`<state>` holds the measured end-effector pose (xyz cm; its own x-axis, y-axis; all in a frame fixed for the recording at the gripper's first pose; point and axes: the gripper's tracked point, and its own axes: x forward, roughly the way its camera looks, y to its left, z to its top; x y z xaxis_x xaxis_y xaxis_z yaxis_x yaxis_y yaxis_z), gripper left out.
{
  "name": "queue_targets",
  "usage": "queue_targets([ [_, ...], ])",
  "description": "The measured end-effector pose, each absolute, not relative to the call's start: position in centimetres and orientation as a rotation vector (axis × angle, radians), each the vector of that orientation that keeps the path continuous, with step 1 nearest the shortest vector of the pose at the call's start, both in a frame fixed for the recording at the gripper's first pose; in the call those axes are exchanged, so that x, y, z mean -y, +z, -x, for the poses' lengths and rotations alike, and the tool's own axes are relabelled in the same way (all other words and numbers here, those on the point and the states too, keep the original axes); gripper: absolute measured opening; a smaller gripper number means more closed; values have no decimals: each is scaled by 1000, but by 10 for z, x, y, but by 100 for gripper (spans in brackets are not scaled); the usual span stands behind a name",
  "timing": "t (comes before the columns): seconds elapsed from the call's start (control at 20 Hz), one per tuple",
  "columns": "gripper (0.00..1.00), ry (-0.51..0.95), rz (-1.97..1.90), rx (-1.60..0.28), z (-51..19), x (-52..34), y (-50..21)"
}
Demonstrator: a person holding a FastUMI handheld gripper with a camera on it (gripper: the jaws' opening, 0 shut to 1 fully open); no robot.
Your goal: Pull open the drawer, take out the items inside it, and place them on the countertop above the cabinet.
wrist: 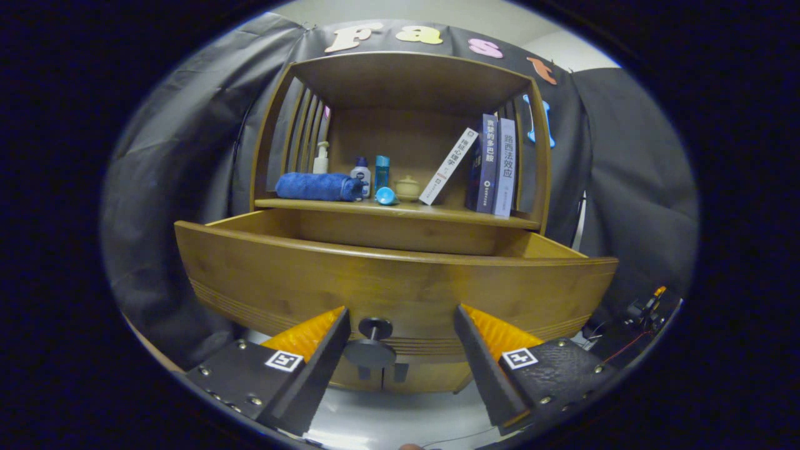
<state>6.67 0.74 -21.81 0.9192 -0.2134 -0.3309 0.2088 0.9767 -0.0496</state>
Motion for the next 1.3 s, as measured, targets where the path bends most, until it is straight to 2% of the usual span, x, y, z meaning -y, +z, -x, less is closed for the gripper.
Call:
queue_targets([
  [0.55, 99, -198, 38, -332, -100, 6, -219],
  [1.3, 99, -221, 49, -331, -202, 13, -237],
])
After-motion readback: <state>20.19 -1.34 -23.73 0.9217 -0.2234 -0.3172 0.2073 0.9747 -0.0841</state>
